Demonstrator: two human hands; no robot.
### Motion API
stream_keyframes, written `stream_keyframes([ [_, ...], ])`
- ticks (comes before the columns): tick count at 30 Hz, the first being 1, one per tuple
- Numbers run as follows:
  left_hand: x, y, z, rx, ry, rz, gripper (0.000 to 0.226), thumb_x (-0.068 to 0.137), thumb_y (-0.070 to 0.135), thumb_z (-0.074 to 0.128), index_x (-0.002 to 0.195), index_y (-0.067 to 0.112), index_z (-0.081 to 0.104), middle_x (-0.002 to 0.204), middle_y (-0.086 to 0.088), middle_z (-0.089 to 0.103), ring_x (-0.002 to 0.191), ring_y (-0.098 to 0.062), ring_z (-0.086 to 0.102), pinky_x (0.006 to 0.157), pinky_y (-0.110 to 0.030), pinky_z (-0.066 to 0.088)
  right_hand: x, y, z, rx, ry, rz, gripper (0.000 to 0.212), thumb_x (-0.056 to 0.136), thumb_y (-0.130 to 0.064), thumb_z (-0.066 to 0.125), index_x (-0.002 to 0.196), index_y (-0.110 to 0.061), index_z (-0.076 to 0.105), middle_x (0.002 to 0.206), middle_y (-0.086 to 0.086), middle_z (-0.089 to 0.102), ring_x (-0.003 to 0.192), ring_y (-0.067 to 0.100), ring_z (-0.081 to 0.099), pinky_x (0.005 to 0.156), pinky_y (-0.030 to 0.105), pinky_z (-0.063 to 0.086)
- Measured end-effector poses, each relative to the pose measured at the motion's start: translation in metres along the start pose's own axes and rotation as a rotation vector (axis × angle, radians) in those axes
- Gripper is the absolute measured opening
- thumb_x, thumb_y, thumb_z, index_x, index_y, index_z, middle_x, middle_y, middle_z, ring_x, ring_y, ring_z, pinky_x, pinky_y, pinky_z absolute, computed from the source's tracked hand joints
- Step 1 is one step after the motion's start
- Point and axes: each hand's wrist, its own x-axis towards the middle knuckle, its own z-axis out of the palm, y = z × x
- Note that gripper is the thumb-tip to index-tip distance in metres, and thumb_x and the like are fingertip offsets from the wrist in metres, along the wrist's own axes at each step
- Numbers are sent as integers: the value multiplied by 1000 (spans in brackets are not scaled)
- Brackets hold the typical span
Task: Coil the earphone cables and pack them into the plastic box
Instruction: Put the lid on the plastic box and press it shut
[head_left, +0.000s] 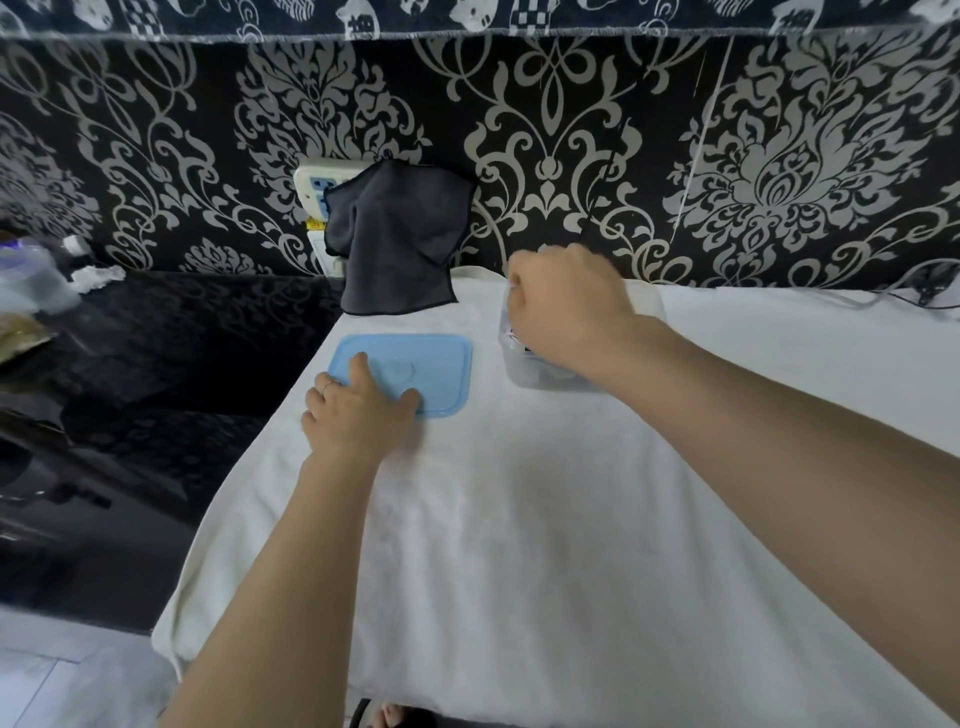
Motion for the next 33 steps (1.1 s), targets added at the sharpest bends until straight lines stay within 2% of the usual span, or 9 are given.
stream_keyframes([
  [4, 4, -8, -3, -62, 57, -32, 83, 87, 52, 68, 151, 19, 26, 140, -22, 40, 131, -42, 40, 108, -47, 34, -7, -37, 19, 362, -105, 50, 20, 93, -13, 46, 103, -10, 64, 103, 12, 68, 97, 35, 62, 79, 40, 53],
  [12, 1, -11, -12, -255, 121, -13, 60, 89, 28, 73, 135, 9, 39, 134, -21, 38, 104, -40, 54, 90, -44, 44, -24, -73, 64, 410, -431, 220, 37, 103, -30, 35, 130, -9, 49, 134, 21, 52, 124, 40, 49, 92, 41, 42],
  [14, 2, -11, -19, -437, 190, -9, 41, 91, 13, 64, 124, 6, 42, 122, -14, 38, 79, -26, 49, 76, -35, 39, -26, -77, 67, 490, -481, 305, 38, 102, -31, 34, 131, -10, 47, 134, 21, 52, 124, 40, 49, 92, 41, 43],
  [17, 7, -11, -32, -765, 281, -5, 10, 82, 6, 57, 86, 10, 49, 81, 0, 46, 70, -22, 37, 64, -30, 35, -27, -73, 63, 592, -476, 345, 36, 102, -29, 33, 125, -7, 50, 131, 20, 55, 119, 38, 53, 87, 38, 43],
  [19, 0, -5, -47, -950, 311, 33, 14, 80, 11, 58, 69, 13, 50, 64, 8, 47, 62, -18, 39, 61, -34, 41, -25, -71, 52, 677, -455, 334, 32, 103, -29, 33, 117, -9, 53, 128, 17, 59, 111, 34, 56, 79, 34, 41],
  [22, -23, 13, -70, -898, 512, 244, 8, 88, 20, 59, 91, 13, 62, 85, 3, 63, 77, -12, 55, 74, -29, 48, -16, -67, 20, 965, -305, 390, 33, 103, -29, 37, 113, -8, 60, 119, 19, 63, 110, 35, 60, 86, 38, 47],
  [26, -58, 52, -78, -615, 768, 606, 8, 93, 14, 62, 92, 6, 63, 94, -3, 57, 78, -6, 43, 66, -11, 33, -7, -44, -41, 1559, -195, 576, 29, 105, -42, 38, 113, -20, 55, 117, 19, 66, 99, 29, 70, 92, 47, 57],
  [30, -73, 90, -57, -521, 678, 797, 8, 89, 14, 67, 95, 9, 67, 96, -1, 55, 78, -16, 52, 62, -29, 42, -11, -14, -69, 1665, -271, 465, 32, 104, -51, 39, 115, -26, 55, 94, 16, 73, 78, 28, 73, 76, 44, 62],
  [33, -81, 115, -45, -515, 589, 886, 15, 88, 16, 68, 102, 12, 68, 101, -1, 57, 81, -18, 57, 63, -40, 52, -7, 14, -69, 1551, -111, 441, 32, 104, -44, 43, 130, -30, 51, 116, 13, 65, 89, 28, 70, 68, 39, 62],
])
